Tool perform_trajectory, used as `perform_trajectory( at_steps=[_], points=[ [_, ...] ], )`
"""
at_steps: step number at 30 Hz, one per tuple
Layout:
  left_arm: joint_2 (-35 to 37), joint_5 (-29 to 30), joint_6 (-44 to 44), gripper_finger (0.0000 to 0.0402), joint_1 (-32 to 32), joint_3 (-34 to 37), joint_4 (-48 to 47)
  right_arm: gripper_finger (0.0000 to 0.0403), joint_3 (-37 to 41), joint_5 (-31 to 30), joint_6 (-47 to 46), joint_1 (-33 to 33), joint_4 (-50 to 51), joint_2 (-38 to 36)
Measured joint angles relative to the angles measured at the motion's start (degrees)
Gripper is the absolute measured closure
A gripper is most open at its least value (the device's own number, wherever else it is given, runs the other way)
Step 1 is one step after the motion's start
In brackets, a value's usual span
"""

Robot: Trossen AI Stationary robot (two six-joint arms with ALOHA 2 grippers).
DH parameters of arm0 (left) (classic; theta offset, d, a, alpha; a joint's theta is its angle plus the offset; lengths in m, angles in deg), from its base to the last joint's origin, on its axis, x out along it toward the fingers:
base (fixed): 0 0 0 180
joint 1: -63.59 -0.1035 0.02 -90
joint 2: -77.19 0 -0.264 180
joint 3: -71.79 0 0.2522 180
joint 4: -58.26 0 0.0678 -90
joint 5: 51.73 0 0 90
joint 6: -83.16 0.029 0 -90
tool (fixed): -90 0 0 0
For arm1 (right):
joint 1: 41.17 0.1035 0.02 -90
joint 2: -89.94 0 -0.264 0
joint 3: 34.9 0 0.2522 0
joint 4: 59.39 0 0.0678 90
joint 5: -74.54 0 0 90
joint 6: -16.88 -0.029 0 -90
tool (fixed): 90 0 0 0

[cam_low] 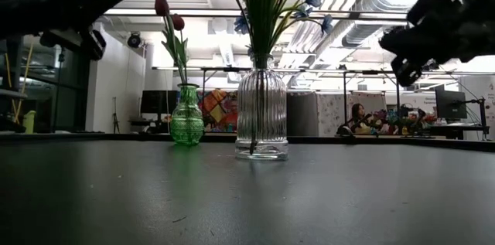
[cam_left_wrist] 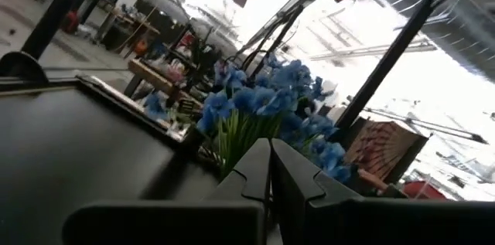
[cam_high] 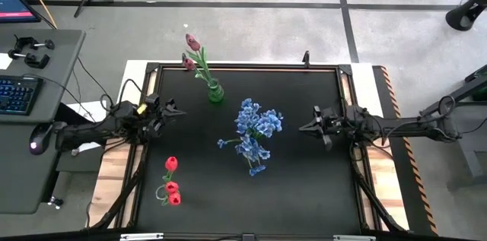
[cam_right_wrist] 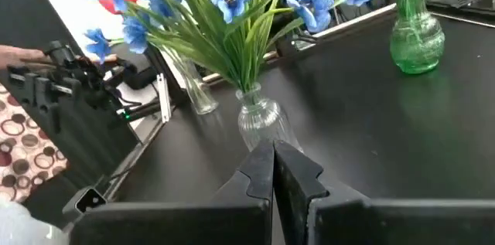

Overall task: Sort flowers into vase by color
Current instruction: Return to Home Position

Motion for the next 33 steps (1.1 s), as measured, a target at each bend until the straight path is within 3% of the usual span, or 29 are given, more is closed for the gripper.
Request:
perform_trajectory(
  at_steps=[6,9,15,33],
  points=[
    [0.1,-0.1,0.0,0.0401,0.0,0.0,-4.6,0.0403,0.8,-0.4,0.0,0.0,16.6,-15.2],
    [0.0,-0.1,0.0,0.0401,0.0,0.0,-5.9,0.0402,0.8,-1.3,0.3,-0.3,15.4,-24.0],
    [0.1,-0.2,0.0,0.0401,-0.7,0.0,-5.8,0.0402,0.9,-0.7,0.4,-1.4,7.4,-24.5],
    [-1.8,-0.1,0.0,0.0401,-0.9,0.0,-6.7,0.0402,0.9,-1.1,0.4,-1.5,16.4,-23.2]
  ],
)
